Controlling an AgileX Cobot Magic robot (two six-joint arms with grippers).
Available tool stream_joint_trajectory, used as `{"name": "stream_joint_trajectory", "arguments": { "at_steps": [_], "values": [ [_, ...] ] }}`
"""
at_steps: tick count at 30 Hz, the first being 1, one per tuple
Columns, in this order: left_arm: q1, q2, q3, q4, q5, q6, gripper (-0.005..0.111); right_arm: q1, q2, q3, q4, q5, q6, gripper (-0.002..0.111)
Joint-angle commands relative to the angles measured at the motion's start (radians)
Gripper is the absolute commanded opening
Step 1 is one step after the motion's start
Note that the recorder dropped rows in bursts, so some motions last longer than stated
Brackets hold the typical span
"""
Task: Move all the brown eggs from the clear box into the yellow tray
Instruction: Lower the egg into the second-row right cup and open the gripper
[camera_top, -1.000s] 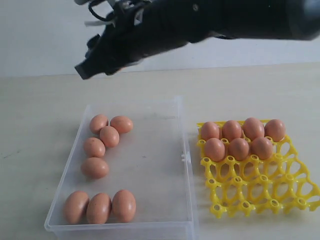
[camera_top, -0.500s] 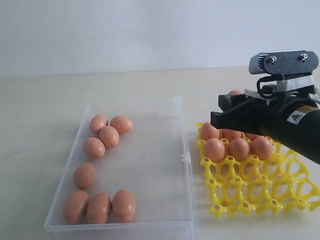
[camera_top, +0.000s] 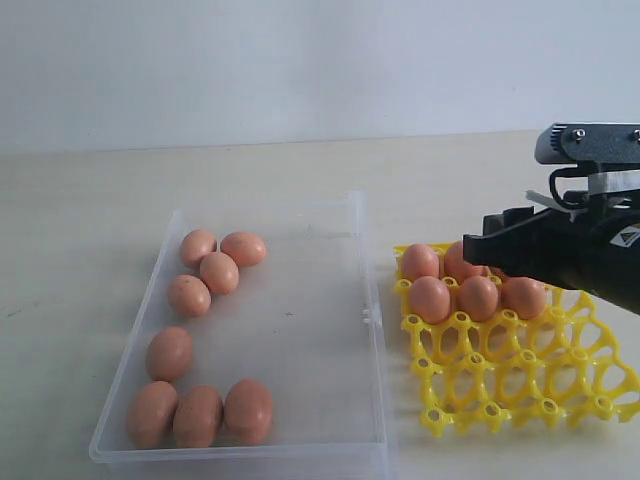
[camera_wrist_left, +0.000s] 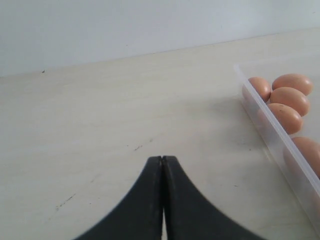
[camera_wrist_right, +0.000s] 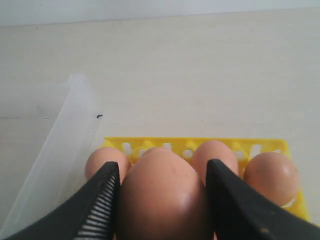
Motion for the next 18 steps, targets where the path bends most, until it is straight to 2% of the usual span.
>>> {"name": "stream_joint_trajectory", "arguments": {
  "at_steps": [1, 10, 18],
  "values": [
    [-0.003, 0.001, -0.004, -0.001, -0.014, -0.004, 0.000, -0.070, 0.002, 0.003, -0.077, 0.028, 0.043, 0.000],
    [-0.003, 0.001, -0.004, -0.001, -0.014, -0.004, 0.000, -0.228, 0.068, 0.003, -0.231, 0.020, 0.174, 0.000],
    [-0.003, 0.001, -0.004, -0.001, -0.014, -0.004, 0.000, -0.285, 0.190, 0.003, -0.283, -0.063, 0.213, 0.000]
  ]
}}
